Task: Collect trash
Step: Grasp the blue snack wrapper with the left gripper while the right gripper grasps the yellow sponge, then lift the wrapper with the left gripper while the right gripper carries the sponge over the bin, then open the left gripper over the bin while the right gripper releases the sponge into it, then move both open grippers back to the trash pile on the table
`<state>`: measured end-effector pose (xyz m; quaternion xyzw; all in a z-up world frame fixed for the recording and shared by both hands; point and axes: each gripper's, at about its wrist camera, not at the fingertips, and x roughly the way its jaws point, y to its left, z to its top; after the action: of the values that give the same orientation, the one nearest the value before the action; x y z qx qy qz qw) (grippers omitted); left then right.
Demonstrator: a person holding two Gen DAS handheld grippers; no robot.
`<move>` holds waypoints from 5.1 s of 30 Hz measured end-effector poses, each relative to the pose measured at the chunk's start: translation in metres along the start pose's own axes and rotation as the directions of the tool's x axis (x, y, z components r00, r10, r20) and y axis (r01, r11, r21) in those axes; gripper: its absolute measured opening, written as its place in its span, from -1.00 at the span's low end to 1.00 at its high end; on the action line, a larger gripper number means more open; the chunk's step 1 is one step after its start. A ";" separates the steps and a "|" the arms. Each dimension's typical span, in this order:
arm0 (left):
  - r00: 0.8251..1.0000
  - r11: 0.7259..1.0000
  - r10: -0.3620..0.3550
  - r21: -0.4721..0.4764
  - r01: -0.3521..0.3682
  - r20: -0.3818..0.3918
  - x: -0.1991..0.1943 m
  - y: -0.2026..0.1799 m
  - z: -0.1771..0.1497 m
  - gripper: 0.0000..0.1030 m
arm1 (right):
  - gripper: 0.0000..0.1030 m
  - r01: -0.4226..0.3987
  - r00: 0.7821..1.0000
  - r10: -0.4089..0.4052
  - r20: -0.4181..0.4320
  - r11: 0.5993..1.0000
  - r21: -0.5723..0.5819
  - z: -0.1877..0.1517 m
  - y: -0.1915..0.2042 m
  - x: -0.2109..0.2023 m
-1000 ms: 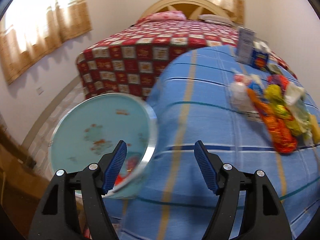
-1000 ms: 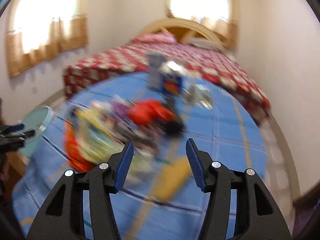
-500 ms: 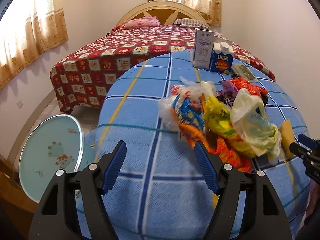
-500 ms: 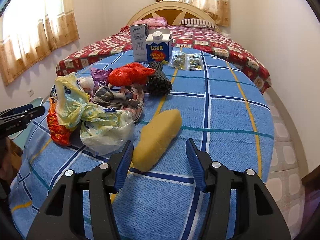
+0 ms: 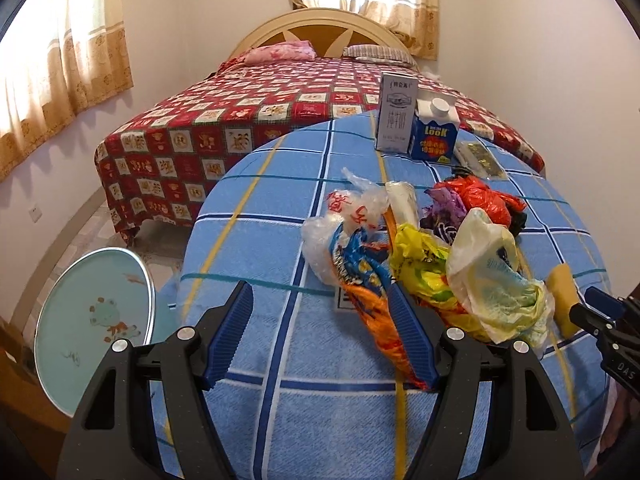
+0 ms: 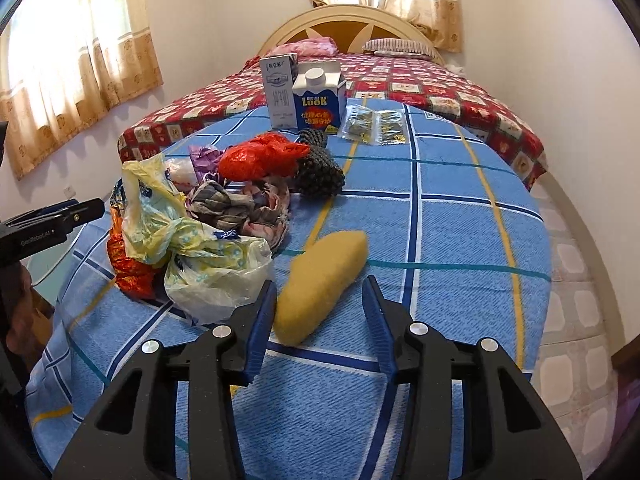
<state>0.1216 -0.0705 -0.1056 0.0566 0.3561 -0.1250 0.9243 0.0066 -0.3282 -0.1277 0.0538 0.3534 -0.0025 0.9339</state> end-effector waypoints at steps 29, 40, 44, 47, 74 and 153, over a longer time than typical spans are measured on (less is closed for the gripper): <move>0.997 0.999 -0.013 -0.045 0.017 0.072 -0.043 0.061 0.006 -0.70 | -0.68 -0.124 0.981 0.139 0.138 0.986 -0.108 0.035 0.049 -0.033; 0.991 0.986 0.122 -0.120 -0.114 0.062 -0.049 0.123 -0.001 -0.70 | -0.68 -0.231 0.960 0.261 0.106 0.944 -0.235 0.066 0.129 0.003; 0.985 0.979 0.162 -0.132 -0.153 0.056 -0.050 0.139 -0.007 -0.70 | -0.68 -0.261 0.952 0.294 0.084 0.924 -0.278 0.074 0.157 0.017; 0.982 0.974 0.185 -0.139 -0.178 0.044 -0.050 0.151 -0.012 -0.70 | -0.68 -0.283 0.946 0.317 0.065 0.908 -0.308 0.079 0.177 0.027; 0.933 0.906 0.357 -0.228 -0.357 -0.041 -0.054 0.238 -0.046 -0.70 | -0.68 -0.386 0.913 0.401 -0.069 0.800 -0.459 0.098 0.299 0.093; 0.952 0.928 0.293 -0.211 -0.306 -0.089 -0.032 0.205 -0.064 0.49 | 0.25 -0.290 0.946 0.325 -0.010 0.828 -0.480 0.069 0.257 0.042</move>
<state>0.1125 0.1452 -0.1281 0.0100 0.3806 0.0599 0.9227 0.0944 -0.0779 -0.0786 -0.1206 0.2957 0.2326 0.9187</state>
